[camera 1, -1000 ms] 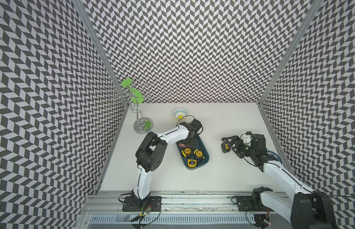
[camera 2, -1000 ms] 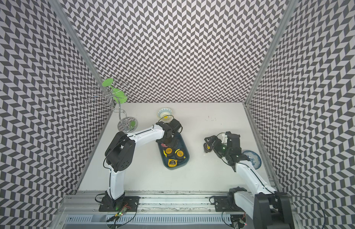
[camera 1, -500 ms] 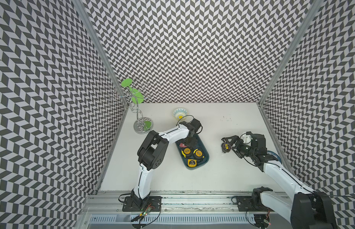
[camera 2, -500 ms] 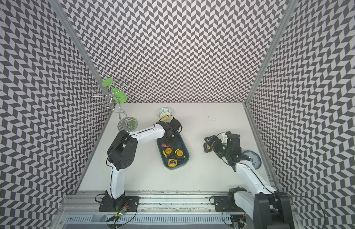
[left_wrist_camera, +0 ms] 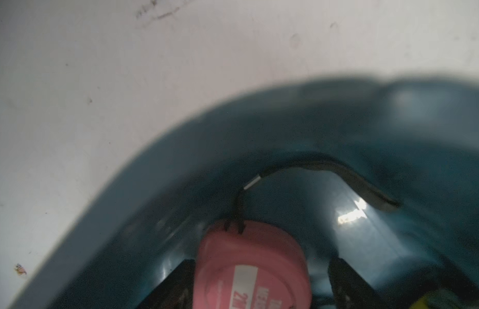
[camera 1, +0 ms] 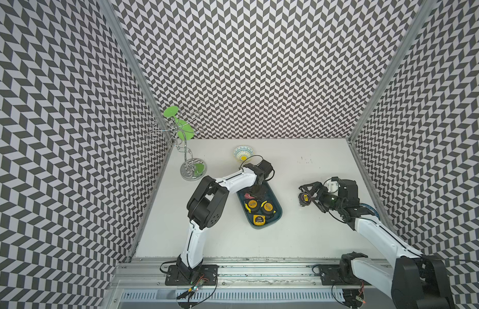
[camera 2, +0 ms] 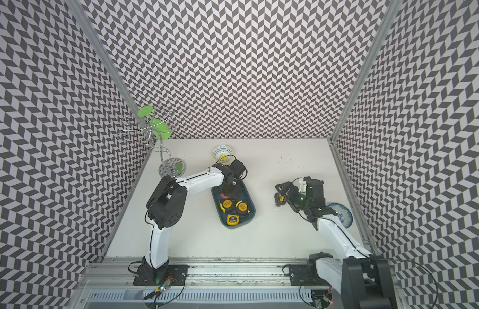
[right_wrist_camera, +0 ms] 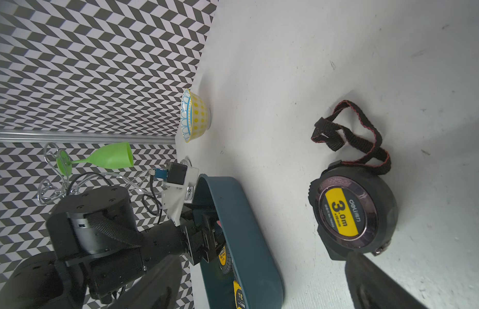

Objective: Take the tape measure out of the storage box
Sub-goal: Pick up the tape measure from the storage box.

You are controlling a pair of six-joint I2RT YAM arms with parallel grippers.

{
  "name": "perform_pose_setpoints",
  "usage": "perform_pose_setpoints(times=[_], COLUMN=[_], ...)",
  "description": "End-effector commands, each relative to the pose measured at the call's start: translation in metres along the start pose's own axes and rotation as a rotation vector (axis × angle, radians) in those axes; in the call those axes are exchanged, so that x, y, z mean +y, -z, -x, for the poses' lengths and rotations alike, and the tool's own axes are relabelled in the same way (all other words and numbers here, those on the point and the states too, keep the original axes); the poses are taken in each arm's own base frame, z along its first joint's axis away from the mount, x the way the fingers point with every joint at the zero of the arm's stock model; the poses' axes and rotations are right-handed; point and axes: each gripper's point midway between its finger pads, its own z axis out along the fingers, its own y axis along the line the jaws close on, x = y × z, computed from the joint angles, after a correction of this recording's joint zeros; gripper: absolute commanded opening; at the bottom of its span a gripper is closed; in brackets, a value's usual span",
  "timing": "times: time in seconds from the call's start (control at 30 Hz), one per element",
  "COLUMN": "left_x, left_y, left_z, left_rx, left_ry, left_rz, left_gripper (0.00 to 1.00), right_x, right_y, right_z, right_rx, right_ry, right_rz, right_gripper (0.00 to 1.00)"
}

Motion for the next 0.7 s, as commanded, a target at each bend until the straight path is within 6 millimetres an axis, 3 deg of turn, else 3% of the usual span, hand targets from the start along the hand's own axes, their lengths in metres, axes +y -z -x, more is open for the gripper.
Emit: perform_pose_setpoints(times=[0.0,0.33,0.53,0.67], left_x=[0.006,0.009,0.010,0.011], left_y=[-0.012,-0.025,-0.020,-0.002], left_z=[-0.006,-0.006,-0.002,0.008], left_rx=[0.034,0.050,0.033,-0.004], left_ry=[-0.022,-0.024,-0.021,-0.003], left_rz=[0.025,0.034,0.034,0.026], left_gripper=[0.79,0.61,0.25,0.01], right_x=[0.016,0.018,0.020,0.022], right_y=[0.002,0.002,0.002,0.002], right_z=[0.011,0.012,0.012,0.013], right_rx=[-0.030,-0.026,-0.026,-0.022], right_ry=[0.032,0.035,0.035,0.043], right_rz=[0.050,0.057,0.060,0.066], right_gripper=[1.00,1.00,1.00,1.00])
